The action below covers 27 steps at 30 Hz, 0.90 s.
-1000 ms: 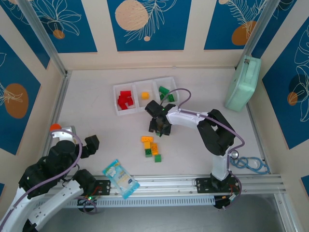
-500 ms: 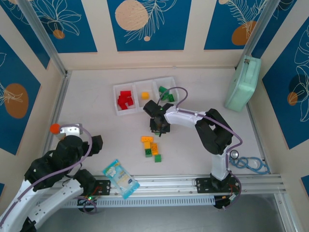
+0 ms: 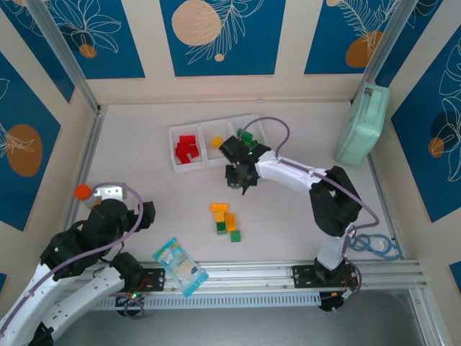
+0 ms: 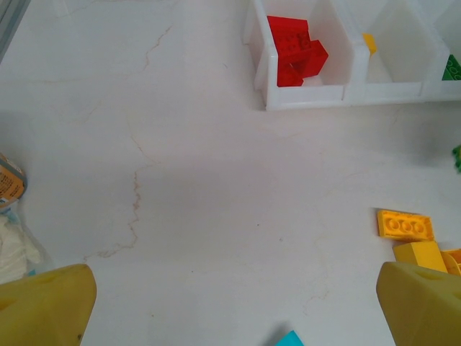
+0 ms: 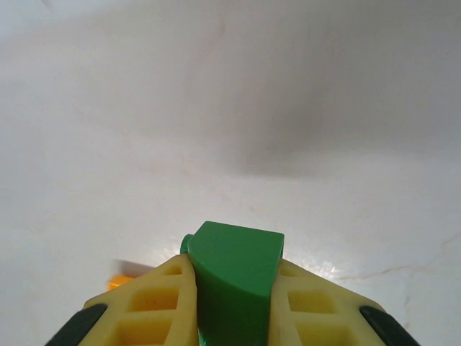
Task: Sort the legos into containers by color
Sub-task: Place the lego in the container.
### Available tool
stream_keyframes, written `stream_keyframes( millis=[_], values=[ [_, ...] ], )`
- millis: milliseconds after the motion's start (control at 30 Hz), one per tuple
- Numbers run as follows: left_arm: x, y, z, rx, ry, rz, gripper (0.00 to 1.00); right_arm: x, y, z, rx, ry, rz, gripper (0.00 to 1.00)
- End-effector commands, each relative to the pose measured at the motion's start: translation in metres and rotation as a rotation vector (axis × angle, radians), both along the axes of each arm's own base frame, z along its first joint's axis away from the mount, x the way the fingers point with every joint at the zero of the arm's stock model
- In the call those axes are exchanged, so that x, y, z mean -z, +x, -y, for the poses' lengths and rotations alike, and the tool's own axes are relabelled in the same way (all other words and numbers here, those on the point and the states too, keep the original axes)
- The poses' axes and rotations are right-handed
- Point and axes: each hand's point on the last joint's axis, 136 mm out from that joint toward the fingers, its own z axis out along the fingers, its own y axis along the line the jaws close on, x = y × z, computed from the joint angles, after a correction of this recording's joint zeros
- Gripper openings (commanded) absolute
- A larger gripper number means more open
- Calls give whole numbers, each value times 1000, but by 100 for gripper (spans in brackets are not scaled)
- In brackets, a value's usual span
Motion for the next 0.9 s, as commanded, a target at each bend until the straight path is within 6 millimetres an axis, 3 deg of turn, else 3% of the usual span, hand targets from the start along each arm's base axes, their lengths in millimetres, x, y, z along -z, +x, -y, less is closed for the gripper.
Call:
stream_keyframes(
  millis=[0, 233, 367, 500, 667, 800, 867],
  values=[
    [-6, 0, 1, 15, -4, 19, 99, -42, 33, 12, -2, 82, 81, 20],
    [-5, 2, 4, 25, -2, 28, 100, -73, 105, 34, 26, 212, 129, 20],
    [-4, 3, 5, 31, 5, 19, 99, -68, 146, 36, 9, 206, 138, 19],
    [-3, 3, 7, 42, 0, 18, 99, -50, 175, 41, 29, 209, 90, 23],
    [-1, 4, 10, 52, 1, 10, 99, -30, 198, 41, 61, 246, 66, 25],
    [1, 6, 14, 63, 9, -6, 99, -21, 199, 34, 47, 272, 26, 26],
    [3, 6, 15, 68, 11, -15, 99, -18, 196, 31, 42, 264, 17, 31]
  ],
)
